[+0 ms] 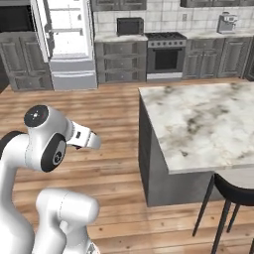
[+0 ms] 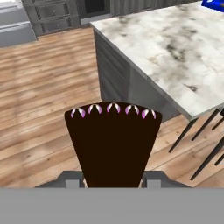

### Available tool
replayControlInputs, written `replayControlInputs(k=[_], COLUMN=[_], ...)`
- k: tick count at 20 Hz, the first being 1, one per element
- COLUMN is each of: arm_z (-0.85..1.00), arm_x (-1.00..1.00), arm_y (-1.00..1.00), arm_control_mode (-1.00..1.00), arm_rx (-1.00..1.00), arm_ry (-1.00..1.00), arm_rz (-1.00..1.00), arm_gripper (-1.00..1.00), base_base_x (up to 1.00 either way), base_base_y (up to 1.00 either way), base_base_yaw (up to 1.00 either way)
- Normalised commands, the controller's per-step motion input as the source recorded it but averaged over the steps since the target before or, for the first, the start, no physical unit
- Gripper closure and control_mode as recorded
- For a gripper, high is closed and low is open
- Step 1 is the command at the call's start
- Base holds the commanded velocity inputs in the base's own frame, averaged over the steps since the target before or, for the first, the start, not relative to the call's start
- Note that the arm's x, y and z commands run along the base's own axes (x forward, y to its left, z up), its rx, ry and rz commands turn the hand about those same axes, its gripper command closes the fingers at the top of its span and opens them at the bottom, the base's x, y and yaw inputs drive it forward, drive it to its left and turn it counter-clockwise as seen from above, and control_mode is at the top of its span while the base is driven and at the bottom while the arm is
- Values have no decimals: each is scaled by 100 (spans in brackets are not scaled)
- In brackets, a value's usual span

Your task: Take the donut and cake from the fridge and place them on the empty tray on the dining counter.

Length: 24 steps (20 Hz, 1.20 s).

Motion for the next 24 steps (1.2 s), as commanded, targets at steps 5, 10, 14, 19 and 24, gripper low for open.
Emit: replayControlInputs(k=[5, 10, 14, 19, 24], arm_z=[0, 0, 0, 0, 0], arm_x=[0, 0, 0, 0, 0], arm_y=[0, 0, 0, 0, 0], arm_control_mode=[100, 100, 100, 100, 100], arm_rx=[0, 0, 0, 0, 0], arm_ry=[0, 0, 0, 0, 0], arm_rz=[0, 0, 0, 0, 0], arm_gripper=[100, 100, 100, 100, 100], base_base_x=[-28, -23, -20, -18, -13], base_base_y=[-56, -55, -57, -57, -56], base_base_yaw=[10, 10, 10, 10, 10])
